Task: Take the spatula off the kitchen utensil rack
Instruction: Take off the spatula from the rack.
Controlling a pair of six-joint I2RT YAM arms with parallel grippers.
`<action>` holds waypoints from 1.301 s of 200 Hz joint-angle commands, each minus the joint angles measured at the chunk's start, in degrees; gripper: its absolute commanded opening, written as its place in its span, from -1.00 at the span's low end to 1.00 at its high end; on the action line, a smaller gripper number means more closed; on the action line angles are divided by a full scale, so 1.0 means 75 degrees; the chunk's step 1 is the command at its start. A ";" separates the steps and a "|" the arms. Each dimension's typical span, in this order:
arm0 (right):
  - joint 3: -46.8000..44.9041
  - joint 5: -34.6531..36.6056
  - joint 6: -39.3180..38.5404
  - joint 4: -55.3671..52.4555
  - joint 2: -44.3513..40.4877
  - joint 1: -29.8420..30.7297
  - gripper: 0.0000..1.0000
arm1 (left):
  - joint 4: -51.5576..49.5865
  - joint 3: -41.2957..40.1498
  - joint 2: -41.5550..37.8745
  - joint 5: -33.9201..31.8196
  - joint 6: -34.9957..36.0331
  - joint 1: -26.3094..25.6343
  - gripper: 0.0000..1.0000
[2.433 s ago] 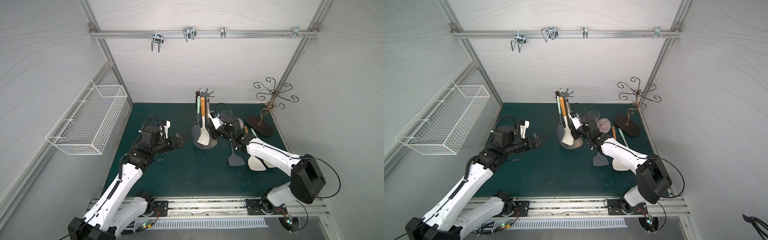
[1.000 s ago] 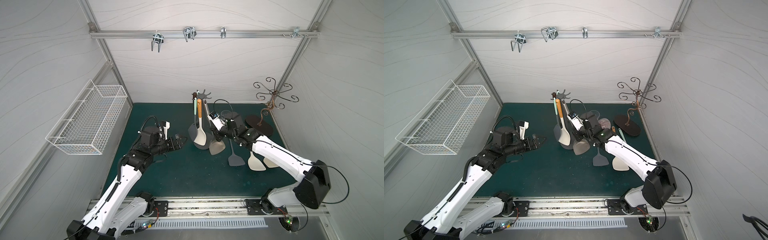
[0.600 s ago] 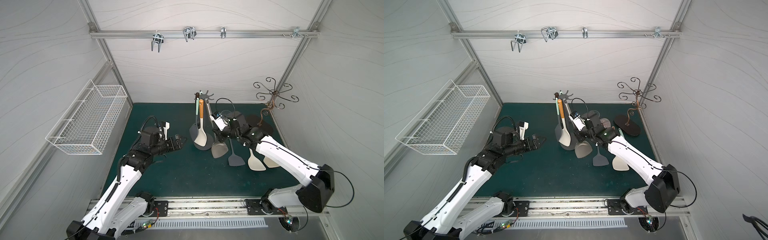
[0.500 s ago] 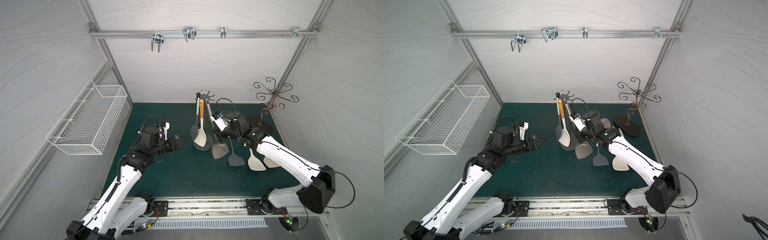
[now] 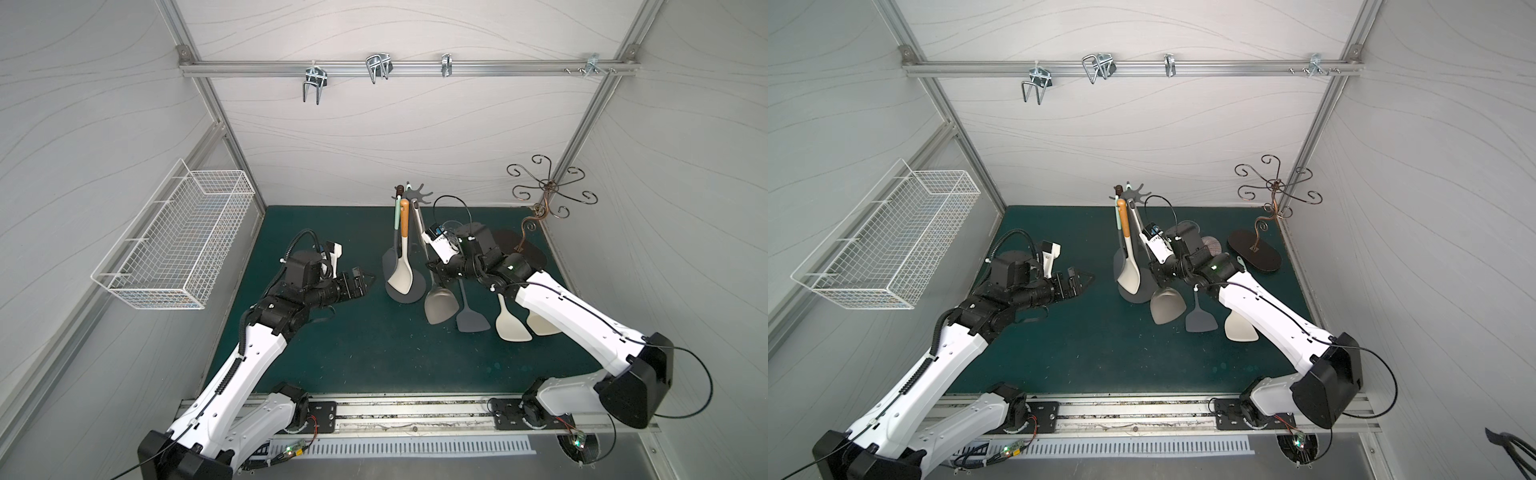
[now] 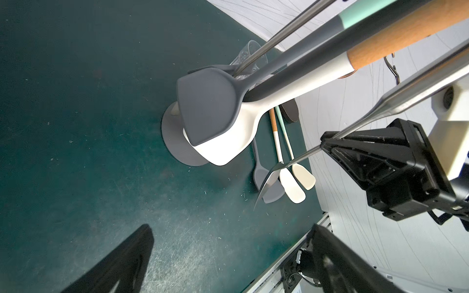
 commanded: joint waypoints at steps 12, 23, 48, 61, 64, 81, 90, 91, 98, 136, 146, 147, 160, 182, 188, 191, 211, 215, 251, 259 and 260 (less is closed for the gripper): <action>-0.0118 -0.0211 0.0157 0.0408 -0.0424 -0.0042 -1.00 | 0.0388 0.0464 0.0285 0.0076 0.0089 -0.0140 0.99; -0.0258 -0.0231 0.0169 0.0582 -0.0548 -0.0042 -1.00 | 0.0408 0.0500 0.0377 0.0045 0.0112 -0.0213 0.99; -0.0298 -0.0238 0.0169 0.0737 -0.0676 -0.0117 -1.00 | 0.0443 0.0548 0.0526 -0.0057 0.0125 -0.0347 0.99; -0.0282 -0.0317 0.0169 0.0787 -0.0703 -0.0162 -1.00 | 0.0492 0.0553 0.0578 -0.0106 0.0113 -0.0390 0.99; -0.0273 -0.0344 0.0179 0.0798 -0.0711 -0.0168 -1.00 | 0.0506 0.0553 0.0599 -0.0118 0.0103 -0.0400 0.99; -0.0258 -0.0461 0.0225 0.0809 -0.0741 -0.0172 -1.00 | 0.0553 0.0574 0.0694 -0.0139 0.0090 -0.0465 0.99; -0.0258 -0.0505 0.0250 0.0805 -0.0767 -0.0169 -1.00 | 0.0566 0.0586 0.0745 -0.0166 0.0089 -0.0501 0.99; -0.0258 -0.0503 0.0256 0.0801 -0.0766 -0.0174 -1.00 | 0.0572 0.0587 0.0747 -0.0166 0.0084 -0.0504 0.99; -0.0270 -0.0536 0.0273 0.0789 -0.0788 -0.0175 -1.00 | 0.0577 0.0598 0.0777 -0.0178 0.0089 -0.0516 0.99; -0.0358 -0.0582 0.0356 0.0556 -0.0961 -0.0171 -1.00 | 0.0542 0.0668 0.0842 -0.0259 0.0133 -0.0589 0.99; -0.0396 -0.0645 0.0342 0.0533 -0.1033 -0.0174 -1.00 | 0.0507 0.0691 0.0842 -0.0283 0.0157 -0.0589 0.99; -0.0397 -0.0655 0.0337 0.0530 -0.1039 -0.0171 -1.00 | 0.0501 0.0693 0.0842 -0.0283 0.0158 -0.0589 0.99; -0.0444 -0.0726 0.0333 0.0498 -0.1106 -0.0179 -1.00 | 0.0506 0.0704 0.0846 -0.0307 0.0170 -0.0589 0.99; -0.0540 -0.0771 0.0330 0.0585 -0.1232 -0.0178 -1.00 | 0.0508 0.0698 0.0866 -0.0316 0.0160 -0.0592 0.99; -0.0529 -0.0771 0.0313 0.0575 -0.1244 -0.0189 -1.00 | 0.0513 0.0704 0.0865 -0.0329 0.0160 -0.0589 0.99; -0.0535 -0.0774 0.0304 0.0574 -0.1245 -0.0181 -1.00 | 0.0508 0.0705 0.0866 -0.0324 0.0160 -0.0589 0.99; -0.0541 -0.0815 0.0312 0.0655 -0.1280 -0.0191 -1.00 | 0.0513 0.0695 0.0866 -0.0348 0.0159 -0.0586 0.99; -0.0537 -0.0825 0.0319 0.0656 -0.1280 -0.0184 -1.00 | 0.0513 0.0694 0.0865 -0.0343 0.0160 -0.0589 0.99; -0.0526 -0.0975 0.0425 0.0673 -0.1333 -0.0188 -1.00 | 0.0555 0.0716 0.0883 -0.0319 0.0124 -0.0589 0.99; -0.0545 -0.0994 0.0455 0.0679 -0.1370 -0.0180 -1.00 | 0.0549 0.0734 0.0890 -0.0326 0.0136 -0.0586 0.99; -0.0548 -0.0994 0.0458 0.0679 -0.1378 -0.0180 -1.00 | 0.0552 0.0731 0.0890 -0.0328 0.0136 -0.0588 0.99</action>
